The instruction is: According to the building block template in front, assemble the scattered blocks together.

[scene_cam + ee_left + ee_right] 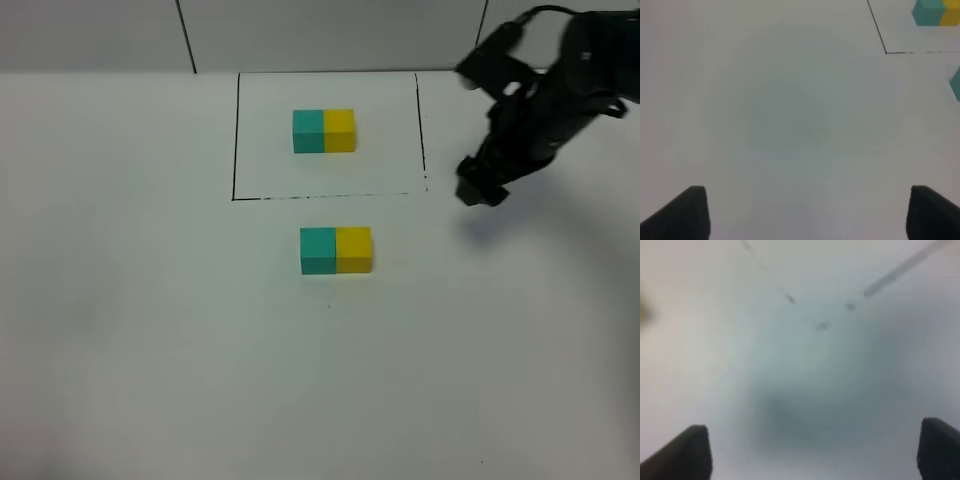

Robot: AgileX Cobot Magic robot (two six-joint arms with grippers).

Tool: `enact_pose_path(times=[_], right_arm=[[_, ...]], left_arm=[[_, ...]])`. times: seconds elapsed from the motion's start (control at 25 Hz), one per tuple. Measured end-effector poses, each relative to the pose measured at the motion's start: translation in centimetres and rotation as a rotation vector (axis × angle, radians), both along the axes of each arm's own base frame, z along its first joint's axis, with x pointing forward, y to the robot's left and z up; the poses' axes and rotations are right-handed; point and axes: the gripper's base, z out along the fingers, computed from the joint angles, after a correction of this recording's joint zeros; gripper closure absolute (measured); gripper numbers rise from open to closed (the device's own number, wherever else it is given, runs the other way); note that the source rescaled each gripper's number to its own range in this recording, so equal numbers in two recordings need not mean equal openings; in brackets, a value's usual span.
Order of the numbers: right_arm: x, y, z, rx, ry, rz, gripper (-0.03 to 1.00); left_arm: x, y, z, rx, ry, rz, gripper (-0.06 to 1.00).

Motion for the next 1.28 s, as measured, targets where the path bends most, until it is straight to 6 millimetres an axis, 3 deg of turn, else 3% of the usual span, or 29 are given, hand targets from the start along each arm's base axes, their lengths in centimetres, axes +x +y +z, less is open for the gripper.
enact_pose_path(times=[0.16, 0.32, 0.52, 0.64, 0.96, 1.28], right_arm=[[-4.5, -5.2, 3.0, 0.061, -0.107, -0.25, 0.24], [-9.7, -7.9, 6.6, 0.098, -0.198, -0.418, 0.24], [-16.6, -8.2, 10.7, 0.127, -0.289, -0.509, 0.24], [-20.3, -7.4, 11.9, 0.127, -0.312, -0.523, 0.24], [-27.6, -5.6, 11.1, 0.134, -0.333, -0.551, 0.24], [-31.7, -4.1, 8.9, 0.186, -0.369, -0.532, 0.23]], left_arm=[[0.0, 0.0, 0.0, 0.0, 0.0, 0.0, 0.23], [0.0, 0.0, 0.0, 0.0, 0.0, 0.0, 0.23], [0.0, 0.0, 0.0, 0.0, 0.0, 0.0, 0.23], [0.0, 0.0, 0.0, 0.0, 0.0, 0.0, 0.23], [0.0, 0.0, 0.0, 0.0, 0.0, 0.0, 0.23], [0.0, 0.0, 0.0, 0.0, 0.0, 0.0, 0.23]])
